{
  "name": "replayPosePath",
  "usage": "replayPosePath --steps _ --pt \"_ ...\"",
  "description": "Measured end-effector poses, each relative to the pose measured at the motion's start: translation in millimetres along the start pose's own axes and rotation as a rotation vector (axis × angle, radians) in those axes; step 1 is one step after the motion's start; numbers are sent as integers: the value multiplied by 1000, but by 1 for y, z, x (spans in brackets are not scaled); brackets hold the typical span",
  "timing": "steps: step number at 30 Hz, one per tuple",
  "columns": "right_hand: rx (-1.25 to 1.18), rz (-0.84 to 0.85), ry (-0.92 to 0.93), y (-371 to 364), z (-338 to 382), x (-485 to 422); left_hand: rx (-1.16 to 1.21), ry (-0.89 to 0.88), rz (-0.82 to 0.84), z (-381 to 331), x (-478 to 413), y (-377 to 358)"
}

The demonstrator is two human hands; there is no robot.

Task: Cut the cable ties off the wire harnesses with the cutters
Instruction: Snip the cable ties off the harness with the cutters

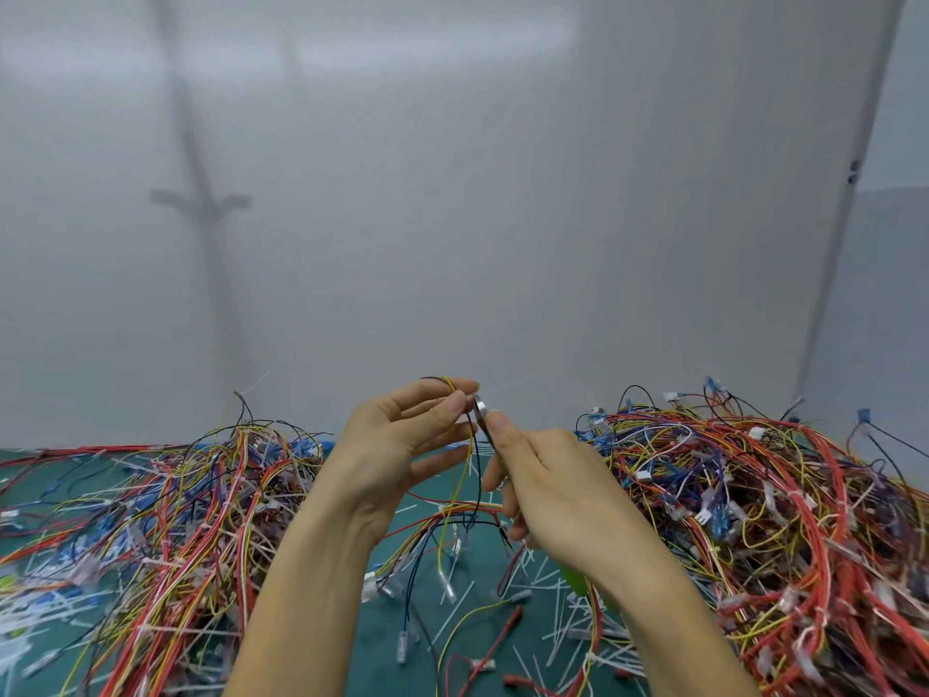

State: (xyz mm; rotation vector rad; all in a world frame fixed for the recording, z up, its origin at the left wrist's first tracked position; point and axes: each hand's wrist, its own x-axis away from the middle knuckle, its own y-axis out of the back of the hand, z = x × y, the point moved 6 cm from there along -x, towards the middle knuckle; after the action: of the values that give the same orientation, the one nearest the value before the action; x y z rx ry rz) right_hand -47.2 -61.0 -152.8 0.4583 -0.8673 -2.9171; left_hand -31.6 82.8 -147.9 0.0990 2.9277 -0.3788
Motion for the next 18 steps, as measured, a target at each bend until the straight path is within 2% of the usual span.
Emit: replayPosePath --steps 18 --pt "-95 10 -10 -2 -1 -1 -7 -26 66 -1 0 -2"
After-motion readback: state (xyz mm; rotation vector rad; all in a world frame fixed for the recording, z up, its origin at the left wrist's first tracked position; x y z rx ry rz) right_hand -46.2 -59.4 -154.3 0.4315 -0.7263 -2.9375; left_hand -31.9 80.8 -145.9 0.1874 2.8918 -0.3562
